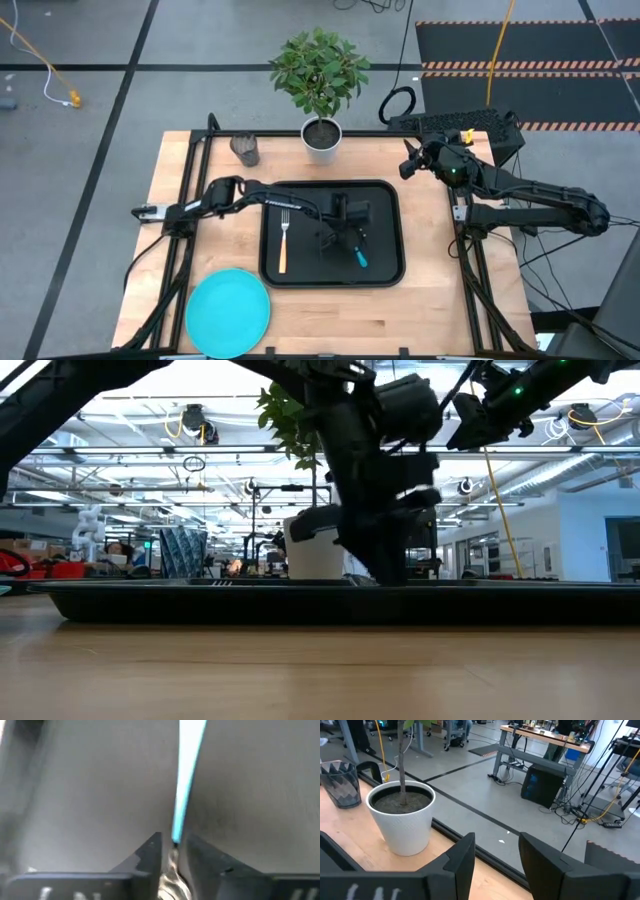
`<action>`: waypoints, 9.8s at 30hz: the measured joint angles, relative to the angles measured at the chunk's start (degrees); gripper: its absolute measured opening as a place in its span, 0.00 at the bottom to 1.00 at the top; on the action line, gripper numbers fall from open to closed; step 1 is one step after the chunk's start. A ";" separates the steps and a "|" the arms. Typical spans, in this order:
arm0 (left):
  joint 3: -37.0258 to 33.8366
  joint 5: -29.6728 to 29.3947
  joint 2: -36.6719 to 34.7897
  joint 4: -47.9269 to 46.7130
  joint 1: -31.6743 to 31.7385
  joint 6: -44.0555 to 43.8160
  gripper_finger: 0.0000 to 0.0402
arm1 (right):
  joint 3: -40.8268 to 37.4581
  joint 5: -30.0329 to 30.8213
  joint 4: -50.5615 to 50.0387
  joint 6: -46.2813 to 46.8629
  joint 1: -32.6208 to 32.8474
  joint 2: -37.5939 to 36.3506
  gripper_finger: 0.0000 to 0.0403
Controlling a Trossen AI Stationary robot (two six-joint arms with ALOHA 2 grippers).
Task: Pick and place plate/cup/fork/spoon on tray
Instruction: Put the blue spoon on the black tray, then put the blue plate on the black tray
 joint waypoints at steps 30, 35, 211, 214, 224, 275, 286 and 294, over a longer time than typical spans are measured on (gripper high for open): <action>1.65 -4.93 -1.31 -5.04 -1.82 1.90 0.02 | -0.74 0.04 -0.16 -0.48 -0.26 -0.02 0.36; 1.65 -5.17 -3.42 -12.24 -2.46 3.67 0.02 | -0.76 0.04 -0.46 -0.45 -0.26 -0.06 0.36; -42.33 -28.68 -51.33 -4.68 -20.90 -82.32 0.12 | -0.76 -0.47 1.11 -5.09 -1.03 -2.72 0.36; -42.84 -23.01 -51.62 -6.89 -21.94 -97.67 0.12 | -0.76 -1.74 1.88 -5.90 -1.05 -3.06 0.36; -49.47 -4.52 -51.20 -15.63 -24.60 -108.62 0.12 | -0.76 -7.65 2.98 -8.64 -1.05 -3.28 0.36; -78.30 35.95 -51.22 5.72 -6.54 -75.20 0.43 | -0.81 -9.03 -4.29 4.10 -1.01 -3.21 0.36; -78.28 36.46 -51.22 11.10 -7.46 -81.31 0.04 | -0.81 -8.99 -4.33 3.17 -0.98 -3.21 0.36; -78.21 40.53 -51.22 11.74 -9.14 -83.36 0.02 | -0.81 -8.88 -4.16 1.09 -0.98 -3.21 0.36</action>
